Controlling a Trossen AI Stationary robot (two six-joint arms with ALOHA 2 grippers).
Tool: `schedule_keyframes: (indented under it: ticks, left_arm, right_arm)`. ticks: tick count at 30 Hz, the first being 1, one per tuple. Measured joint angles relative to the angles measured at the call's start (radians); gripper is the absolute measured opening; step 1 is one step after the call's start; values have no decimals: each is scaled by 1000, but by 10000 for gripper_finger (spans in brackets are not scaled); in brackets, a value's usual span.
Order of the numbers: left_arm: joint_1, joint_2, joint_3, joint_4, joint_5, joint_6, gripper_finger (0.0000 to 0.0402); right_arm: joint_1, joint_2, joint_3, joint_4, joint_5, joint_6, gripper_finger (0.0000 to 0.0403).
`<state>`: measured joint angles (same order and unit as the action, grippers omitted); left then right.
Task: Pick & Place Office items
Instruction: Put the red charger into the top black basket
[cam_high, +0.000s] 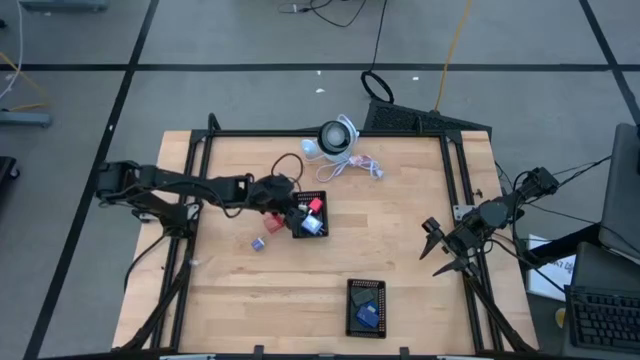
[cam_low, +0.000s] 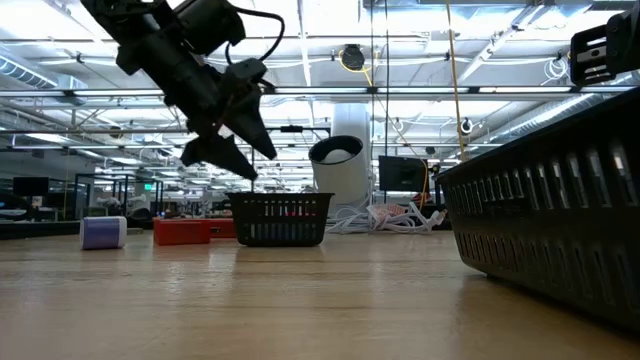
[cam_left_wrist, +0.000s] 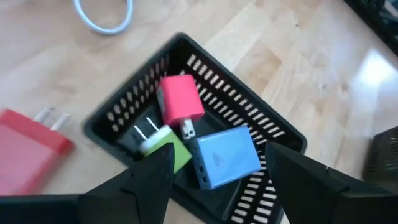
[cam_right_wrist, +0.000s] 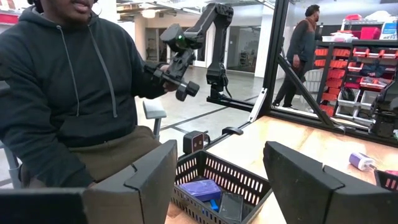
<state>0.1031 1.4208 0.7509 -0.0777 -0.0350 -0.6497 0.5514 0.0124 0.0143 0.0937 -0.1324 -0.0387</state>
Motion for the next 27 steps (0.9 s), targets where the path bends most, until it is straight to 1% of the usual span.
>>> schedule_keyframes:
  ticks: [4, 6, 9, 11, 13, 15, 21, 23, 25, 27]
  left_arm:
    - [44, -82, 0, -90, 7, 33, 238]
    - [67, -117, 0, -132, -10, 68, 231]
    - [95, -162, 0, -242, -77, 105, 219]
    - [106, -171, 0, -299, -150, 139, 210]
    - [113, -174, -2, -360, -216, 202, 199]
    - [115, -175, -1, -371, -247, 272, 188]
    - [118, -174, -1, -368, -219, 452, 161]
    - [133, -174, -1, -363, -214, 442, 158]
    - [160, -165, -1, -362, -161, 408, 162]
    - [186, -148, -1, -363, -107, 387, 178]
  right_arm:
    - [0, 0, 0, 0, 0, 0, 229]
    - [0, 0, 0, 0, 0, 0, 231]
    - [0, 0, 0, 0, 0, 0, 230]
    - [0, 0, 0, 0, 0, 0, 228]
    - [0, 0, 0, 0, 0, 0, 227]
    - [0, 0, 0, 0, 0, 0, 227]
    - [0, 0, 0, 0, 0, 0, 232]
    - [0, 0, 0, 0, 0, 0, 232]
    - [0, 0, 0, 0, 0, 0, 232]
    - [0, 0, 0, 0, 0, 0, 230]
